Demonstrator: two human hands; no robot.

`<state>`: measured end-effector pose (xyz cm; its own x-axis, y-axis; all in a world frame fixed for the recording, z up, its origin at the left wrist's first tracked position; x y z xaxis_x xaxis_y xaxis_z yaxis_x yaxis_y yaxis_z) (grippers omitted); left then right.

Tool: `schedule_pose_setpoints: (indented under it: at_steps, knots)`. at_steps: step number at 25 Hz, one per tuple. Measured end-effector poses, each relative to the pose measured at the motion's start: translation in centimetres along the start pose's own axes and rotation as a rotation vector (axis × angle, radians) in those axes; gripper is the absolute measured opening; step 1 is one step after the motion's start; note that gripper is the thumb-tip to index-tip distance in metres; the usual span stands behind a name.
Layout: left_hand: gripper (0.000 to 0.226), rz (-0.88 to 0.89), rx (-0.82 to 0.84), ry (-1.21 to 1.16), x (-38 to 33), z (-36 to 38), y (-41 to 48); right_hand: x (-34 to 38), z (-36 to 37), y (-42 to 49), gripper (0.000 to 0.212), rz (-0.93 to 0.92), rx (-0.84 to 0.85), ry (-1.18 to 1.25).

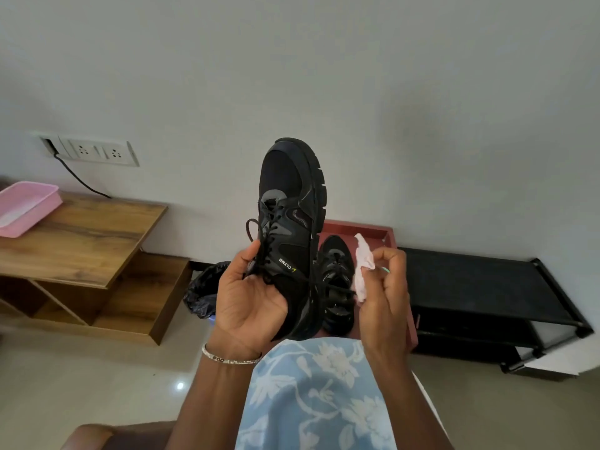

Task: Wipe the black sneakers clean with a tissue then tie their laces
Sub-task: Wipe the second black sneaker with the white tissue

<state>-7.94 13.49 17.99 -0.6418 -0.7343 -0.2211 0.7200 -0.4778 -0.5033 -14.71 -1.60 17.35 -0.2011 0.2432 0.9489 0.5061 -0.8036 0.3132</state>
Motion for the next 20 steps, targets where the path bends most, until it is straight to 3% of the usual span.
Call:
schedule_pose_setpoints:
  at_steps: [2,4,13,15,18,20]
  knots:
    - [0.059,-0.036,0.058,0.015,0.5,0.2,-1.1,2.0,-1.1,-0.9,0.023,-0.288,-0.082,-0.152]
    - [0.072,-0.091,0.113,-0.025,0.9,0.3,-2.1,2.9,-2.3,-1.4,0.02,-0.457,-0.17,-0.218]
    - [0.053,-0.019,0.148,-0.126,-3.0,-0.3,-6.1,1.1,-12.4,0.6,0.011,-0.423,-0.481,-0.31]
    - [0.05,0.017,0.137,-0.124,-3.4,-0.4,-6.9,0.8,-13.2,1.5,0.015,-0.426,-0.455,-0.371]
    - [0.042,0.057,0.106,-0.038,-2.8,-0.1,-7.6,0.2,-11.8,2.5,0.02,-0.317,-0.263,-0.48]
    - [0.04,0.078,0.086,0.029,-1.9,0.0,-7.7,0.6,-9.6,2.6,0.022,-0.345,-0.128,-0.557]
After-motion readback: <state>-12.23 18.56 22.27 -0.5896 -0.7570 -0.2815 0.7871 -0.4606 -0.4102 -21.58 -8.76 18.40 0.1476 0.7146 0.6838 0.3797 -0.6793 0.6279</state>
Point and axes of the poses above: each hand's wrist, its own y-axis towards the middle knuckle, its own z-axis out of the palm, x = y × z, the point moved 3 cm from there along y, towards the middle knuckle, and after that the axes turned 14 degrees about -x, right-handed, at the moved point
